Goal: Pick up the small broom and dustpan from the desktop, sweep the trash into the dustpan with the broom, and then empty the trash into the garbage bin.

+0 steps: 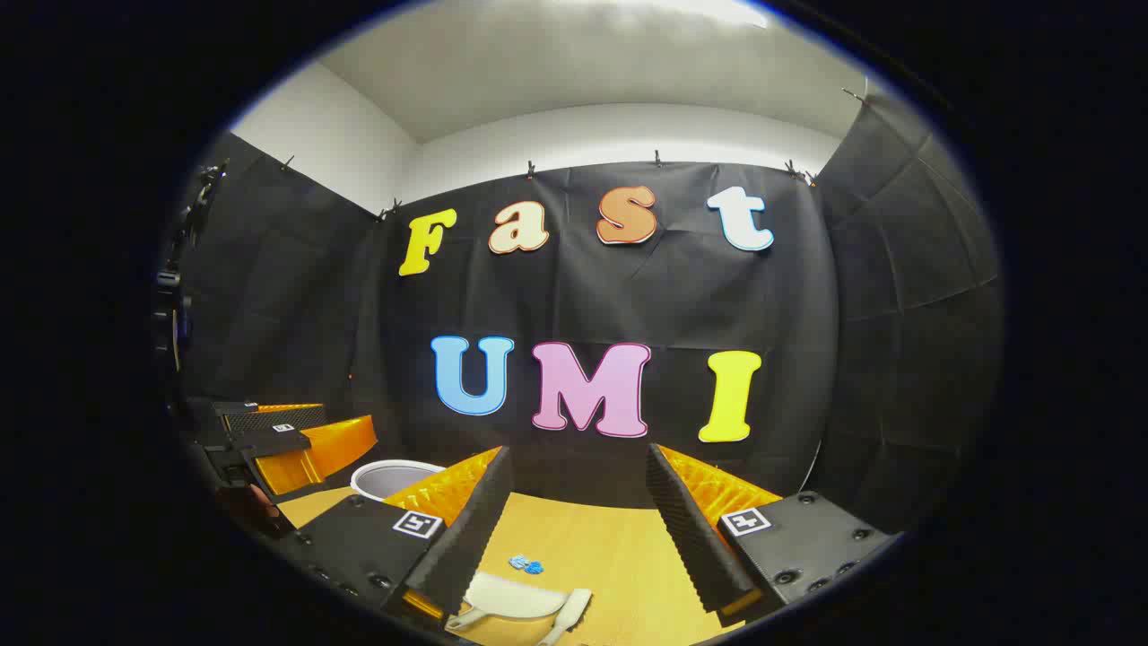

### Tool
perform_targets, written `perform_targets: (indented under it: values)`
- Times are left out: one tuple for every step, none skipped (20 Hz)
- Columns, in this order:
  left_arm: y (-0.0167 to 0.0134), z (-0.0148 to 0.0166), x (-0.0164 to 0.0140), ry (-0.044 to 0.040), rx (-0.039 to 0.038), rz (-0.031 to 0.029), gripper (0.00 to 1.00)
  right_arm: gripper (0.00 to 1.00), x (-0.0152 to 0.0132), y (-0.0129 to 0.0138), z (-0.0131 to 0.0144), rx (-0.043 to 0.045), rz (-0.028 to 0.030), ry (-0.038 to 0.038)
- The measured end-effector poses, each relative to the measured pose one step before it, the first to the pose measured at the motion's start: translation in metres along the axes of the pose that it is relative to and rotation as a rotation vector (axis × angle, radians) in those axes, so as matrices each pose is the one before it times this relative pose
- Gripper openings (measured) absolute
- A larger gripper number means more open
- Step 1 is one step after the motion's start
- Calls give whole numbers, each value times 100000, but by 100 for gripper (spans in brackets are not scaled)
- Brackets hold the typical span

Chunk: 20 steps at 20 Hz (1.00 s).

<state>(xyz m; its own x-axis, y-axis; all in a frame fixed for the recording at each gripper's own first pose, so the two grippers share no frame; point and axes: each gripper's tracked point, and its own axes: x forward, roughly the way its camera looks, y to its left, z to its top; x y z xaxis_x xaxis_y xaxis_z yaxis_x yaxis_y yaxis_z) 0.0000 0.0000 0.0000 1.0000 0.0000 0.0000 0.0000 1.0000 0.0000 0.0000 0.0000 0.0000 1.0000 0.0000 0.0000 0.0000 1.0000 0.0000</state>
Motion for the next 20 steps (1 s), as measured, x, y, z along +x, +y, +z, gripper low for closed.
perform_targets:
  values:
    - [133,-12,21,881,1757,494,84,91,-128,21,72,-539,-401,-22]
    - [211,-353,-24,1412,1556,1022,86,96,-88,89,14,-696,28,93]
    - [207,3,-32,180,670,515,86,96,82,234,-38,-996,129,63]
    - [-28,359,60,-753,-473,57,86,97,64,105,-169,-1216,-119,658]
    - [-101,171,-42,-209,-688,-543,84,97,-62,15,-125,-761,-114,458]
    - [-225,-135,-14,-307,-559,-570,86,91,-48,188,45,-207,96,-52]
    - [-122,152,15,-732,-255,-637,86,97,-13,242,126,191,-73,-29]
    - [-103,193,-50,-776,12,-571,84,97,-68,151,115,184,-2,-314]
    - [13,305,61,-1155,-39,-349,84,97,-40,163,175,29,284,-748]
    - [-99,134,26,-866,-124,-631,84,96,-144,86,188,134,358,-718]
    - [-106,95,39,-503,-350,-395,86,92,-94,-49,80,160,149,-489]
    - [-107,-6,30,-456,-354,-640,86,92,-96,-81,51,172,-249,-105]
    - [-169,67,-78,-180,-208,-583,84,92,-34,-375,-53,273,-773,9]
    - [-106,-181,-87,-33,205,-587,86,92,3,-253,13,508,-908,-108]
    - [-78,-82,-7,-30,369,-521,86,92,-38,-228,-33,417,-974,196]
    - [-37,-76,29,207,186,-291,86,92,14,-122,-116,345,-766,466]
    - [-29,73,-130,-83,-21,-579,86,96,-13,-142,-221,390,-770,511]
    - [-136,53,-26,-177,-144,-666,86,96,-63,-92,-56,227,-809,198]
    - [-7,90,40,46,-95,-394,84,97,49,-27,21,-55,-456,136]
    - [109,-105,54,99,-141,-246,84,97,3,47,-26,-387,-256,70]
